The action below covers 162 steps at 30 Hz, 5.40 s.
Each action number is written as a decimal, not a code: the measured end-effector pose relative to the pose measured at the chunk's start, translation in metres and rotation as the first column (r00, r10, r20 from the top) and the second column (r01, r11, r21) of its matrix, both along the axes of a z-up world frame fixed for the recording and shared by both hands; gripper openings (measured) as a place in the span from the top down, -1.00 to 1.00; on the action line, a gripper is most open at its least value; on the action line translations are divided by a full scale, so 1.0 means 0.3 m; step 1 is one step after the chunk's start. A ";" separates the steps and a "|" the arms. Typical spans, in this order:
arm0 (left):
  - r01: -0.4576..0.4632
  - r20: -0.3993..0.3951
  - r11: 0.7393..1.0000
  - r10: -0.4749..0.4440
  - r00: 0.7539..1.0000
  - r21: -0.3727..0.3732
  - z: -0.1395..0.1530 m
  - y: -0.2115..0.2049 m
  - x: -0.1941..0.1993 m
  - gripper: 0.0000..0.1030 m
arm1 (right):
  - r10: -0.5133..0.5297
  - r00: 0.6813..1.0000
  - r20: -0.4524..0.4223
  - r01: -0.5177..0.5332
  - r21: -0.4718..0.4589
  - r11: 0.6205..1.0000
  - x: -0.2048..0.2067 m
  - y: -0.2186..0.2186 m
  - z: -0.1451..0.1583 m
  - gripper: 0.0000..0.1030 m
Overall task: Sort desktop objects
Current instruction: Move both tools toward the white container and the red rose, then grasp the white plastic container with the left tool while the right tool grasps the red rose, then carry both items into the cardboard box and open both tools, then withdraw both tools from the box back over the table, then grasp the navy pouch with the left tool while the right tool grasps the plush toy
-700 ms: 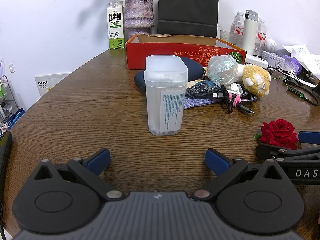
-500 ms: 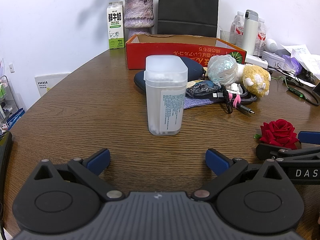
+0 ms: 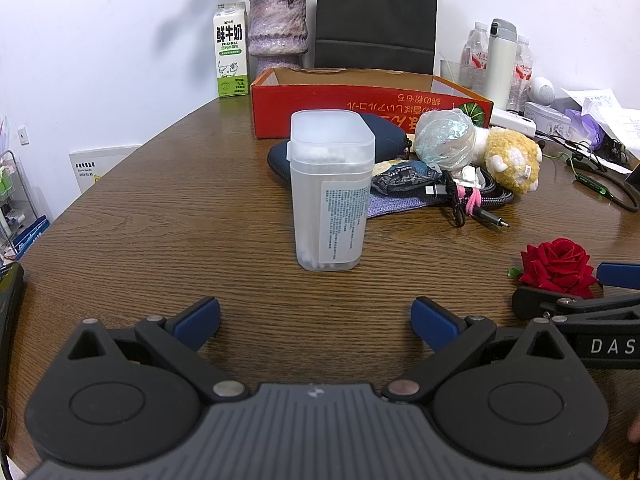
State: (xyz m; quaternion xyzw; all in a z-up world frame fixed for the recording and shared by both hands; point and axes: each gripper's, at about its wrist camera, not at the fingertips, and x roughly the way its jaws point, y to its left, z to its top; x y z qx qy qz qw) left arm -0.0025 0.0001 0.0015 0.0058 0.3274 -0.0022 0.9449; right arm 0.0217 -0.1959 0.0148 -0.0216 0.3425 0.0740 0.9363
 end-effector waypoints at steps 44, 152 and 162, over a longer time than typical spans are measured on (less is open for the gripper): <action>-0.020 0.156 0.999 0.027 0.987 -0.051 0.409 0.054 0.367 0.20 | 0.139 0.959 0.246 -0.148 0.017 0.989 0.229 0.003 0.339 0.09; -0.002 -0.015 1.000 0.002 1.000 0.010 -0.015 -0.019 0.022 -1.00 | 0.062 0.998 -0.015 -0.062 0.002 0.998 -0.023 -0.032 -0.004 -0.99; 0.101 0.108 0.992 -0.108 0.988 0.072 0.114 -0.001 0.238 -1.00 | 0.064 0.998 0.021 -0.065 0.052 0.997 0.085 -0.044 0.071 -0.80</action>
